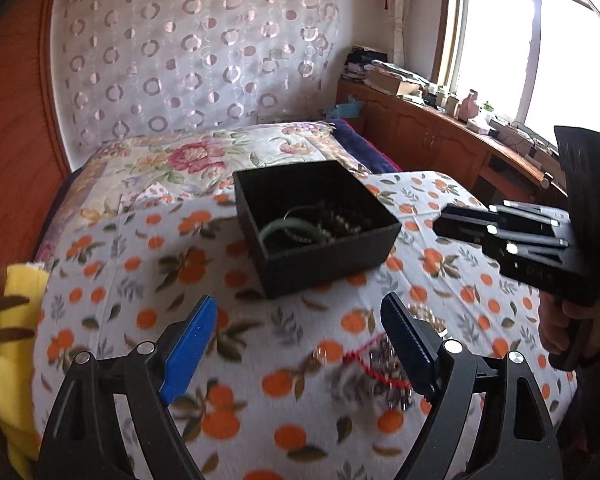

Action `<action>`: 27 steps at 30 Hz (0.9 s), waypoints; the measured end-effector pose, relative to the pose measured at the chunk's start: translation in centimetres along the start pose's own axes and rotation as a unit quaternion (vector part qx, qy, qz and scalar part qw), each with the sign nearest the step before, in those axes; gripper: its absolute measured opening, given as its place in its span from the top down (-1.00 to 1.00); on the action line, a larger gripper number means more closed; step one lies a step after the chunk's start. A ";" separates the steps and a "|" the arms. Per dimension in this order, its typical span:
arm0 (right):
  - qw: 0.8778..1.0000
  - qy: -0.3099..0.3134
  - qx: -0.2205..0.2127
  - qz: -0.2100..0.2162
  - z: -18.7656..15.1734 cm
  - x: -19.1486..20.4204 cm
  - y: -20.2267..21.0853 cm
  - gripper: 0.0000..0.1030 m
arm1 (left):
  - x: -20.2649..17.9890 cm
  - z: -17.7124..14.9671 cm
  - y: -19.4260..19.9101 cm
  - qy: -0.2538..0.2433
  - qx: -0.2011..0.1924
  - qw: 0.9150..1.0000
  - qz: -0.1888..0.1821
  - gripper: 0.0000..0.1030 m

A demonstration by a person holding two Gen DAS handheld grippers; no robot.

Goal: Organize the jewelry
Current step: 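Open the right tool inside the box while the left tool drops the jade bangle into it, then grasp the red string bracelet with the right tool and lift it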

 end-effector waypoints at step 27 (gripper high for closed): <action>0.997 0.009 0.079 0.009 -7.1 4.8 -1.9 0.80 | -0.1 -4.8 4.6 0.031 -0.026 0.999 0.007 -0.67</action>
Point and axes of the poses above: each gripper's, at about its wrist camera, not at the fingertips, and y roughly against the way its jaws point, x to its left, z to its top, the point moved 7 cm from there along -y, roughly the way its jaws point, and after that the axes turned 9 degrees about -y, right-handed, at the moved point
